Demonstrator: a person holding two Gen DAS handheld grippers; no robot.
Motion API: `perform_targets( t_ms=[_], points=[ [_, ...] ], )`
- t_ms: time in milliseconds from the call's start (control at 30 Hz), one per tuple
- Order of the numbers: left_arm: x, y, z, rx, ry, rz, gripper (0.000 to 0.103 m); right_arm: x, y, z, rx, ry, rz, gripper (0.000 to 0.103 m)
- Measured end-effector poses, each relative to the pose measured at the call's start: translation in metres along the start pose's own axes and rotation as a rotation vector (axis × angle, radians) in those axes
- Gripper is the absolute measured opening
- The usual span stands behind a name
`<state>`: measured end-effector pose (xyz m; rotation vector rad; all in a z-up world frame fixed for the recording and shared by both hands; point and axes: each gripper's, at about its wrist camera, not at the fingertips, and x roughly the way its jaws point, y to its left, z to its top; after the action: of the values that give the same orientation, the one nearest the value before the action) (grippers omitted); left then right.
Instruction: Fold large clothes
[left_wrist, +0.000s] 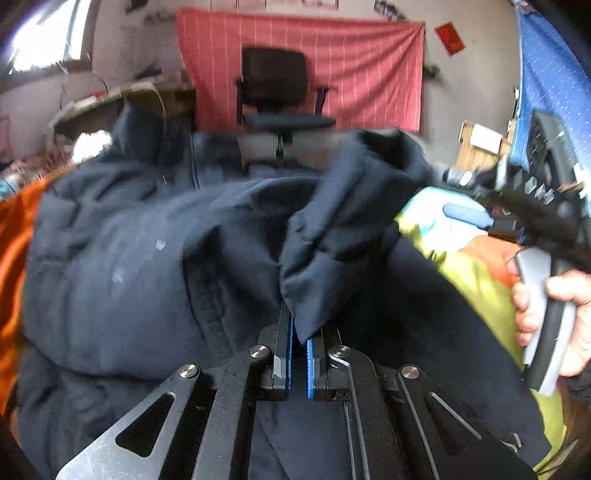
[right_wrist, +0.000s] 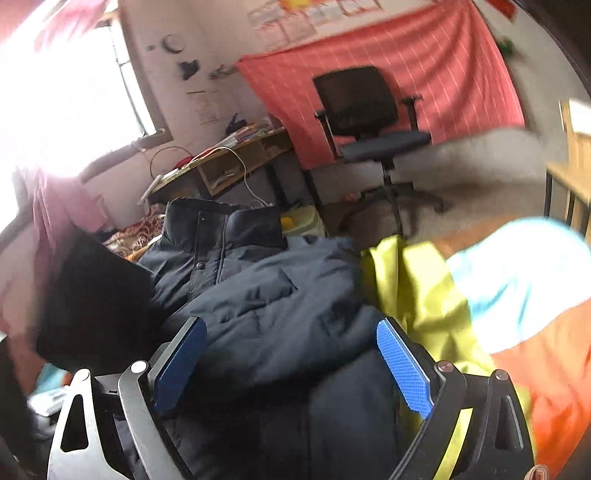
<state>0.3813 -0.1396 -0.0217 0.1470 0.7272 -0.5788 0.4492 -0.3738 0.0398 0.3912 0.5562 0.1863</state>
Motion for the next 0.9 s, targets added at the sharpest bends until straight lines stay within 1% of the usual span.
perform_targets(
  t_ms=[100,200,233,267,367,400,467,500,567,633,667,700,733,767,800,867,900],
  points=[
    [0.001,0.015,-0.014,-0.027,0.015,-0.048,0.006,0.003,-0.015,-0.005,0.065,0.019,0.070,0.093],
    [0.000,0.031,-0.015,-0.084,0.036,-0.123,0.019,0.010,-0.026,-0.013,0.156,0.043,0.194,0.093],
    [-0.004,0.038,-0.017,-0.103,0.047,-0.145,0.027,0.012,-0.030,-0.015,0.190,0.051,0.231,0.093],
    [-0.013,0.044,-0.022,-0.114,0.052,-0.159,0.035,0.016,-0.033,-0.017,0.232,0.064,0.276,0.093],
    [-0.028,0.048,-0.030,-0.128,0.063,-0.197,0.048,0.020,-0.040,-0.024,0.339,0.093,0.385,0.093],
    [-0.035,0.048,-0.032,-0.129,0.067,-0.198,0.049,0.020,-0.043,-0.026,0.373,0.097,0.420,0.093],
    [-0.044,0.051,-0.038,-0.142,0.097,-0.153,0.049,0.017,-0.049,-0.028,0.416,0.099,0.453,0.093],
    [-0.046,0.058,-0.041,-0.157,0.122,-0.110,0.049,0.017,-0.050,-0.029,0.425,0.111,0.448,0.093],
    [-0.050,0.075,-0.050,-0.203,0.157,-0.034,0.049,0.018,-0.047,-0.032,0.395,0.156,0.397,0.093],
    [-0.053,0.100,-0.054,-0.278,0.166,0.029,0.049,0.019,-0.037,-0.036,0.326,0.211,0.328,0.084],
    [-0.054,0.113,-0.054,-0.322,0.165,0.058,0.049,0.019,-0.031,-0.038,0.285,0.230,0.291,0.071],
    [-0.054,0.127,-0.055,-0.376,0.167,0.088,0.049,0.018,-0.024,-0.040,0.232,0.250,0.235,0.057],
    [-0.053,0.139,-0.055,-0.426,0.171,0.105,0.049,0.020,-0.016,-0.041,0.199,0.258,0.185,0.051],
    [-0.051,0.147,-0.055,-0.457,0.171,0.106,0.049,0.019,-0.011,-0.042,0.166,0.260,0.131,0.041],
    [-0.048,0.155,-0.055,-0.481,0.171,0.097,0.049,0.019,-0.007,-0.043,0.149,0.261,0.111,0.029],
    [-0.039,0.162,-0.049,-0.479,0.177,0.112,0.049,0.015,0.003,-0.040,0.101,0.247,0.062,0.009],
    [-0.035,0.162,-0.045,-0.463,0.182,0.125,0.049,0.015,0.006,-0.039,0.084,0.237,0.049,0.008]
  ],
)
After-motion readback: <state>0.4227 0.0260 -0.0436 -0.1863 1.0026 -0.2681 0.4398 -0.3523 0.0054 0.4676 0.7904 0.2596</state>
